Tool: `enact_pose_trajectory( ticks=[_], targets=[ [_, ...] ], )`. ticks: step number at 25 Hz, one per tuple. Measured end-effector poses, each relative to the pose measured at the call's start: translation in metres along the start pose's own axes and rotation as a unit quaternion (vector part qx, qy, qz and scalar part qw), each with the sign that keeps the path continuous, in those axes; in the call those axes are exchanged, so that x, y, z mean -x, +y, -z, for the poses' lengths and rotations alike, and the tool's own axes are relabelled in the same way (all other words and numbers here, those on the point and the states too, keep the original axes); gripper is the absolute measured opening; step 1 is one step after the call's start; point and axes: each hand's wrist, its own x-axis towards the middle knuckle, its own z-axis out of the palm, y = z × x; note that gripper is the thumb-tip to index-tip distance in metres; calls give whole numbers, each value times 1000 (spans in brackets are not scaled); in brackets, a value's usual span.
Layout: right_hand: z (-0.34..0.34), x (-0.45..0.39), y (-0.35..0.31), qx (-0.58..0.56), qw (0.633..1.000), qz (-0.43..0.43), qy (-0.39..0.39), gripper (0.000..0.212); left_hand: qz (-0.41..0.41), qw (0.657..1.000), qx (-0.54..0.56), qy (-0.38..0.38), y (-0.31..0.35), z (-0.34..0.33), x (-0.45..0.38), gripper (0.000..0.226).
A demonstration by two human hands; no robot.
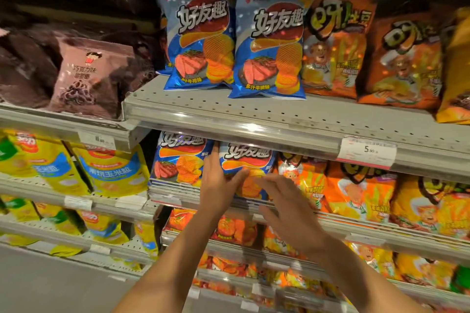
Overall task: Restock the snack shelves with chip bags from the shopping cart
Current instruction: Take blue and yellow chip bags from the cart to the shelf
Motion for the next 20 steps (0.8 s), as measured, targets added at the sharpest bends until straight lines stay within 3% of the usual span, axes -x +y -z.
enact_pose_trajectory(
  ticks=[4,7,11,15,17,20],
  targets=[
    [10,-28,-27,92,994,15,64,71,16,999,38,-19,-2,5,-4,74],
    [24,-53,-36,165,986,-27,17,73,41,997,64,-14,-4,4,-1,79],
    [31,-66,-34,122,989,-51,-71,75,53,997,63,-1,-3,2,-1,93],
    [33,-69,-30,101,988,-54,-99,76,54,997,56,15,4,1,8,100],
    [35,-66,-29,69,992,-50,-93,74,23,998,-8,66,10,-2,24,100],
    [41,-35,-18,18,1000,9,-19,68,-23,989,-89,115,21,-14,56,103]
  ],
)
